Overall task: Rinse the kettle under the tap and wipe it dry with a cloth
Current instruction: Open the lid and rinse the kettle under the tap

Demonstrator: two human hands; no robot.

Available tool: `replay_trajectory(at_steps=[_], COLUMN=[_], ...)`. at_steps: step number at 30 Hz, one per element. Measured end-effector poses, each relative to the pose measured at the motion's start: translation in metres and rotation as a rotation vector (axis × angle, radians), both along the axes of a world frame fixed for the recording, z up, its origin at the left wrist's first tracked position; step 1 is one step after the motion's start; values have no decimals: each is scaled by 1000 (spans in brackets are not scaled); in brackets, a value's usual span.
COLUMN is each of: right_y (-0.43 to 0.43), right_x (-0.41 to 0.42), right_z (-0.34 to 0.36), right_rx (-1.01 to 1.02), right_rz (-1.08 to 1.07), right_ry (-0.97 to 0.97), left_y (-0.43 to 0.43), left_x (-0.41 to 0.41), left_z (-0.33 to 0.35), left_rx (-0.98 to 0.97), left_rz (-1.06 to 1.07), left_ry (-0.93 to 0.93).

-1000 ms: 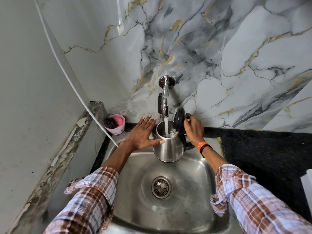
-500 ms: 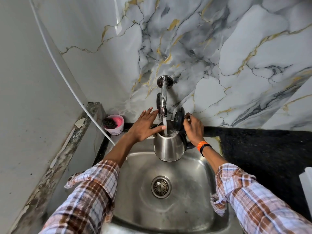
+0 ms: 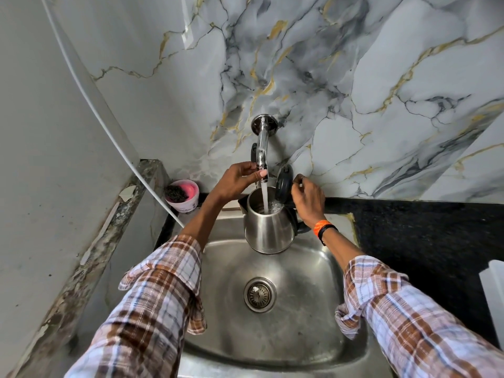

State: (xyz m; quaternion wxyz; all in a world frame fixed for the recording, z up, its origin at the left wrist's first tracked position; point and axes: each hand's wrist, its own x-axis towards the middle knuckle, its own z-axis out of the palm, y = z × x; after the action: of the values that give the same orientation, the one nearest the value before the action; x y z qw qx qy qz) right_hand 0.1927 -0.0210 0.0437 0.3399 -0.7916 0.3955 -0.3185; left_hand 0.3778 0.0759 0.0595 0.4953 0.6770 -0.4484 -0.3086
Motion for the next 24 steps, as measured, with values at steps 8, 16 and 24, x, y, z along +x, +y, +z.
replay_trajectory(at_steps=[8, 16, 24], right_y=[1, -1, -11], right_x=[1, -7, -64], right_z=[2, 0, -7], right_rx=[2, -34, 10], right_rz=[-9, -22, -54], right_ry=[-27, -21, -43], left_y=[-8, -12, 40], left_x=[-26, -41, -91], left_z=[0, 3, -40], left_rx=[-47, 76, 173], left_rz=[273, 463, 8], left_ry=[-142, -352, -43])
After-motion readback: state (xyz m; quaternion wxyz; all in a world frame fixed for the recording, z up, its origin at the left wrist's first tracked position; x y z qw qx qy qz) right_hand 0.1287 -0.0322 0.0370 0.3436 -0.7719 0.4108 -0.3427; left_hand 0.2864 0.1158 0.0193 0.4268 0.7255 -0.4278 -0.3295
